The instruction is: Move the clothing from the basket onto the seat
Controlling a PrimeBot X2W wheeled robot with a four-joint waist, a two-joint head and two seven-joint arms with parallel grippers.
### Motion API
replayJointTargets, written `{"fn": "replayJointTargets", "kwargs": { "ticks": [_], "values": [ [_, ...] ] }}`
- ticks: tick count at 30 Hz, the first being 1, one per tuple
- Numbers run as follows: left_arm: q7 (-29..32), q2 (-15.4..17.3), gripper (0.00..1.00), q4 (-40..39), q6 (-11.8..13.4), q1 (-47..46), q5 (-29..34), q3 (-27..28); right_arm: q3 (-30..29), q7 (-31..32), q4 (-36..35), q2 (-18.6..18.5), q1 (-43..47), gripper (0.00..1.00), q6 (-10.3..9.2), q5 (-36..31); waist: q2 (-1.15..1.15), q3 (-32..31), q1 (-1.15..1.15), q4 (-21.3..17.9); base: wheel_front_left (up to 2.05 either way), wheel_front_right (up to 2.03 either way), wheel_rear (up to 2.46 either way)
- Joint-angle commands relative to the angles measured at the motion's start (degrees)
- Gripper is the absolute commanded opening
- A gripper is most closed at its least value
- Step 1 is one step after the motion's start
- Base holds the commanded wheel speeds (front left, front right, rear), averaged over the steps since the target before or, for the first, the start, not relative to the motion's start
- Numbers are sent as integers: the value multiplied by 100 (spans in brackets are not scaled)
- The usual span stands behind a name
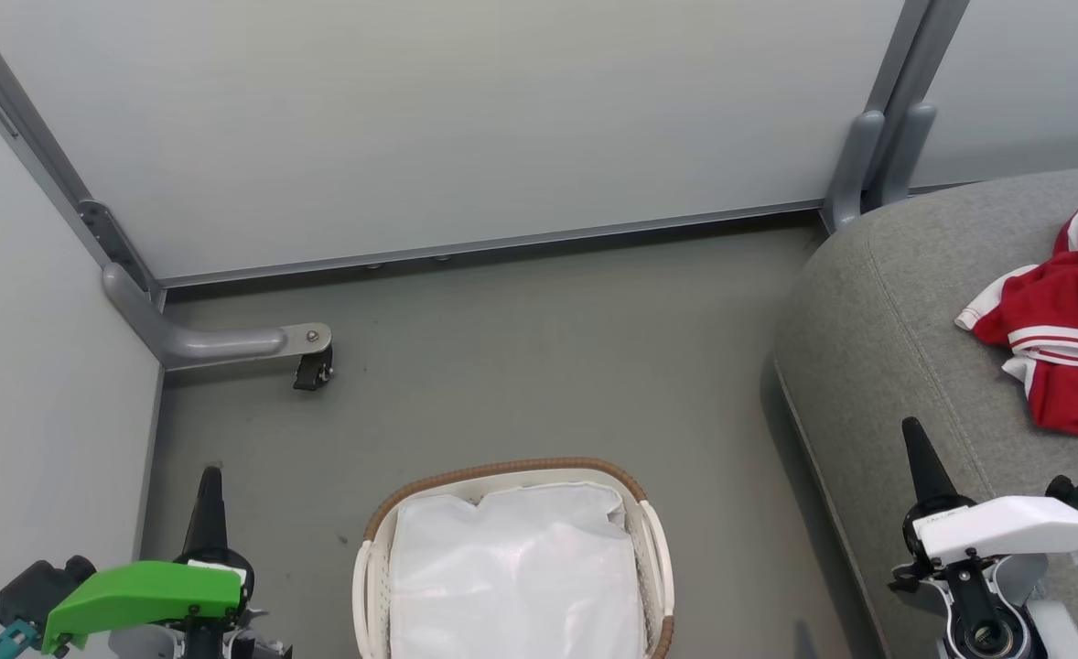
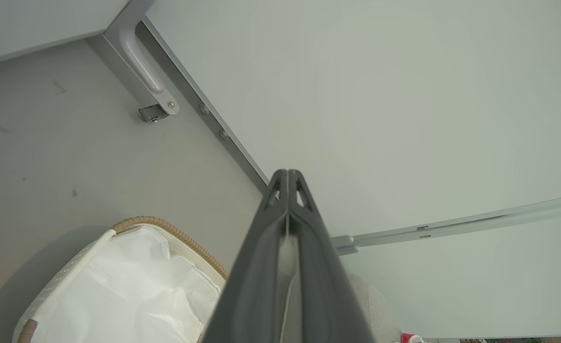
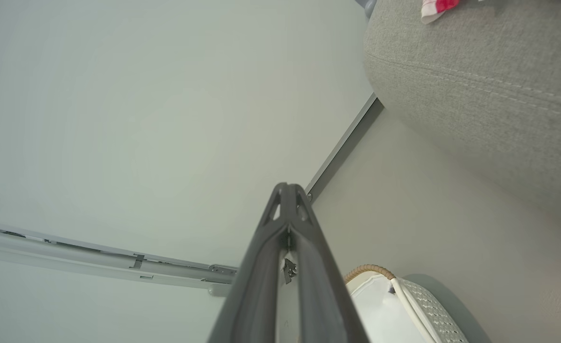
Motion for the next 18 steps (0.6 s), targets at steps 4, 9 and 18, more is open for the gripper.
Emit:
{"fn": "replayJointTargets", "kwargs": {
  "ticks": [4, 9, 18],
  "values": [
    [74, 35, 0, -82, -47, -154, -320, 56, -34, 93, -111, -42, 29, 0, -4, 351, 0, -15, 0, -12, 0, 0, 0],
    [148, 36, 0, -115, -56, -171, -563, 76, -45, 166, -148, -44, 48, 0, -4, 631, 0, -31, 0, -24, 0, 0, 0],
    [267, 39, 0, -167, -77, -182, -1006, 112, -61, 283, -218, -46, 76, 0, -4, 1128, 0, -62, 0, -47, 0, 0, 0]
  ]
}}
